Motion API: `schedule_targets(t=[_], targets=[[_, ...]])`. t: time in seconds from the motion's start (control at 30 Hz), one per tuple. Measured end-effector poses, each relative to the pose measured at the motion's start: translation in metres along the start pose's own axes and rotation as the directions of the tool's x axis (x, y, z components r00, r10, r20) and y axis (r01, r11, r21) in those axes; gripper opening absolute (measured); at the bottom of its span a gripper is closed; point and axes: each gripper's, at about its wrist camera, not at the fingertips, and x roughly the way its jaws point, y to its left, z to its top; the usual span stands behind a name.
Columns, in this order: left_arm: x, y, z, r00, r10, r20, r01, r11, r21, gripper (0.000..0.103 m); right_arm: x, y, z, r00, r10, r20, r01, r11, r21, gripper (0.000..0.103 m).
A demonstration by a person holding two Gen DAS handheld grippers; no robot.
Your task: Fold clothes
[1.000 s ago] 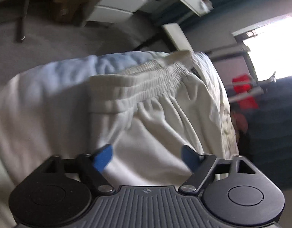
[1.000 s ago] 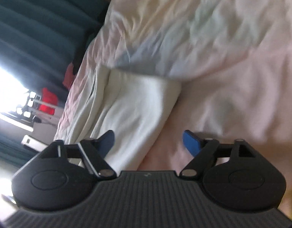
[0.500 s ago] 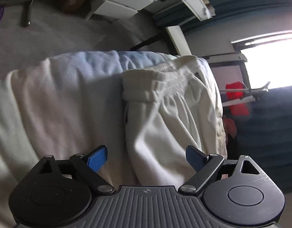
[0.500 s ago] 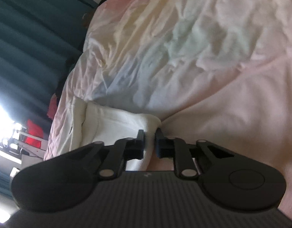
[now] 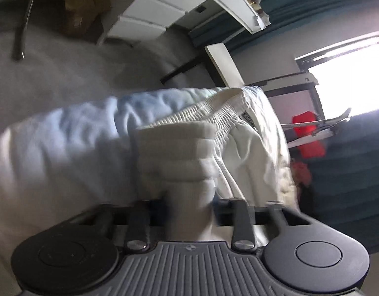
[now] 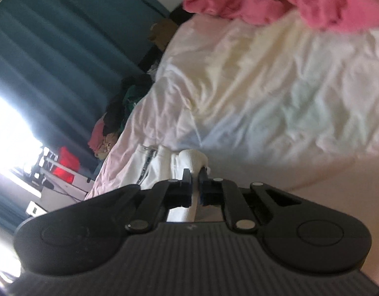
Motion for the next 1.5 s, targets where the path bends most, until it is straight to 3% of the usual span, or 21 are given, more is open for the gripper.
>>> schedule_targets(t=[0.03, 0.3, 0.43, 0.5, 0.7, 0.83, 1.03, 1.17, 1.23, 1.33, 1.4, 1.43, 1.5], targets=[[-0.003, -0.004, 0.000, 1.000, 0.013, 0.020, -0.013, 1.000, 0.018, 0.016, -0.001, 0.005, 0.003, 1.000, 0.003, 0.000, -0.003, 1.000, -0.012, 0.008], [-0.065, -0.024, 0.010, 0.984, -0.139, 0.115, 0.133, 0.989, 0.064, 0.011, -0.003, 0.025, 0.020, 1.000, 0.005, 0.001, -0.005, 0.999, -0.051, 0.008], [-0.043, -0.071, 0.028, 0.979, -0.140, 0.146, 0.128, 0.988, 0.088, 0.011, 0.000, 0.041, 0.031, 1.000, 0.019, 0.010, -0.018, 0.996, -0.086, 0.008], [-0.032, -0.095, 0.037, 0.977, -0.140, 0.161, 0.125, 0.987, 0.099, 0.011, 0.019, 0.068, 0.040, 1.000, 0.004, 0.029, 0.000, 0.992, -0.123, 0.008], [0.050, -0.180, 0.068, 0.972, -0.046, 0.232, 0.032, 0.997, 0.066, 0.011, 0.117, 0.163, 0.053, 0.992, -0.069, 0.106, 0.091, 0.971, -0.219, 0.008], [0.135, -0.217, 0.089, 0.968, 0.047, 0.245, -0.057, 0.998, 0.034, 0.012, 0.200, 0.207, 0.052, 0.984, -0.120, 0.130, 0.152, 0.949, -0.275, 0.008], [0.262, -0.257, 0.105, 0.959, 0.183, 0.218, -0.196, 0.980, 0.039, 0.012, 0.330, 0.224, 0.034, 0.970, -0.208, 0.127, 0.239, 0.916, -0.323, 0.008], [0.315, -0.281, 0.103, 0.933, 0.281, 0.224, -0.309, 0.945, 0.103, 0.014, 0.389, 0.216, 0.021, 0.961, -0.251, 0.117, 0.277, 0.893, -0.354, 0.009], [0.326, -0.286, 0.098, 0.922, 0.309, 0.235, -0.337, 0.937, 0.092, 0.017, 0.401, 0.212, 0.015, 0.963, -0.248, 0.109, 0.271, 0.884, -0.382, 0.011], [0.326, -0.286, 0.093, 0.922, 0.303, 0.239, -0.337, 0.934, 0.115, 0.021, 0.396, 0.210, 0.016, 0.971, -0.216, 0.098, 0.237, 0.892, -0.384, 0.015], [0.313, -0.281, 0.090, 0.938, 0.262, 0.225, -0.295, 0.947, 0.128, 0.039, 0.383, 0.206, 0.021, 0.978, -0.198, 0.062, 0.207, 0.923, -0.323, 0.021], [0.302, -0.276, 0.088, 0.950, 0.229, 0.214, -0.262, 0.954, 0.146, 0.043, 0.374, 0.203, 0.021, 0.980, -0.197, 0.038, 0.200, 0.934, -0.295, 0.026], [0.277, -0.268, 0.079, 0.966, 0.167, 0.200, -0.204, 0.962, 0.181, 0.048, 0.354, 0.196, 0.020, 0.979, -0.205, -0.015, 0.195, 0.949, -0.247, 0.047]])
